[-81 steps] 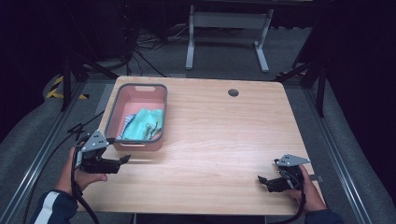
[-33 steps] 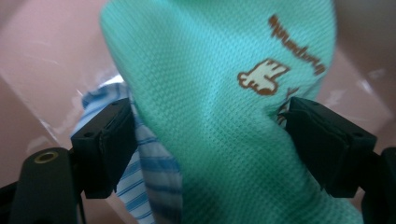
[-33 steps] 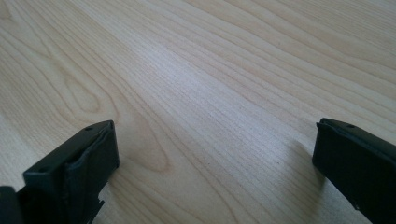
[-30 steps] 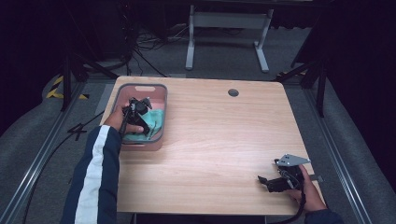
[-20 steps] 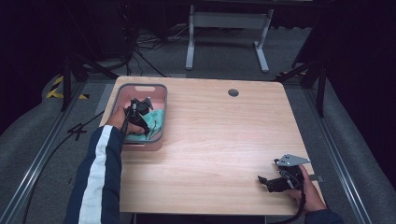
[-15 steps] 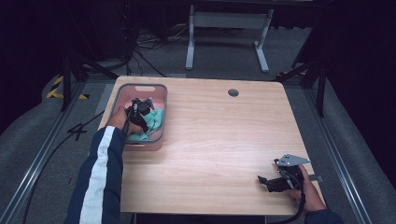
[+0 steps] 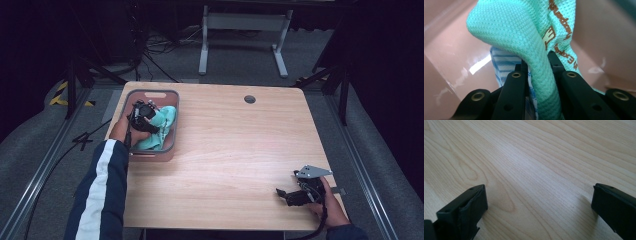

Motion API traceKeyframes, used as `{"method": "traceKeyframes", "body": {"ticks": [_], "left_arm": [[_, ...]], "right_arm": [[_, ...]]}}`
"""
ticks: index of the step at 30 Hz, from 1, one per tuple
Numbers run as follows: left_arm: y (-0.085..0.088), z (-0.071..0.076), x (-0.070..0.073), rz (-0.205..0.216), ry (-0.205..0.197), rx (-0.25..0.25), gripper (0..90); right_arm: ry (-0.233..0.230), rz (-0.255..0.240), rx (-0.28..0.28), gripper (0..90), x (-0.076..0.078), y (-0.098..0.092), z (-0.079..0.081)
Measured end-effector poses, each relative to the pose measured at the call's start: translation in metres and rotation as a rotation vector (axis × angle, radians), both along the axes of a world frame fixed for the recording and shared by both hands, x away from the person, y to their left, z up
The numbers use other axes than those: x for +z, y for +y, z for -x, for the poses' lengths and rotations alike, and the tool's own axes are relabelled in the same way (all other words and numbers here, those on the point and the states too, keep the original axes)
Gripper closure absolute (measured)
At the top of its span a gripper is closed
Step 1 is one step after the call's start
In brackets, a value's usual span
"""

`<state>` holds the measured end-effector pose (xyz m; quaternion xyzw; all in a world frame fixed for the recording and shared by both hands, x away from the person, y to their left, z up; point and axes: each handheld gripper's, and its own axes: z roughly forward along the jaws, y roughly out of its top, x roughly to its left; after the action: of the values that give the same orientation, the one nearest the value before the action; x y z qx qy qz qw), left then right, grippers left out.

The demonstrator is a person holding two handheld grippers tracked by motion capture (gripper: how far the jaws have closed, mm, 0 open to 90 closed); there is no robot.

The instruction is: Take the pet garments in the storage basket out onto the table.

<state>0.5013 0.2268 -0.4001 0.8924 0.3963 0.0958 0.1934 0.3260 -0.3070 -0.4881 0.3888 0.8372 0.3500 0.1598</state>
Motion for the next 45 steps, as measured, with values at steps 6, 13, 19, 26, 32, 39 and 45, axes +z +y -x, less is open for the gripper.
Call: {"method": "traceKeyframes", "body": {"ticks": [6,13,19,26,32,39,45], "left_arm": [[0.006,0.019,0.023,0.093,-0.145,0.001,80.0],[0.013,0.034,0.046,0.178,-0.246,0.021,80.4],[0.021,0.044,0.068,0.204,-0.306,0.040,80.6],[0.024,0.053,0.090,0.229,-0.366,0.028,80.6],[0.024,0.058,0.101,0.253,-0.395,0.018,80.6],[0.009,0.063,0.105,0.270,-0.404,-0.026,80.6],[-0.008,0.064,0.106,0.289,-0.405,-0.062,80.6]], "right_arm": [[0.000,0.000,-0.001,0.6,0.000,0.000,0.000],[-0.001,0.000,-0.001,0.6,0.000,0.000,0.000],[0.000,0.000,-0.001,0.5,0.000,0.000,0.000],[0.000,0.000,-0.002,0.6,0.000,0.000,0.000],[0.000,0.000,-0.001,0.6,0.000,0.000,0.000],[0.000,0.001,-0.002,0.6,0.000,0.000,0.000],[0.000,0.001,-0.002,0.6,0.000,0.000,0.000]]}}
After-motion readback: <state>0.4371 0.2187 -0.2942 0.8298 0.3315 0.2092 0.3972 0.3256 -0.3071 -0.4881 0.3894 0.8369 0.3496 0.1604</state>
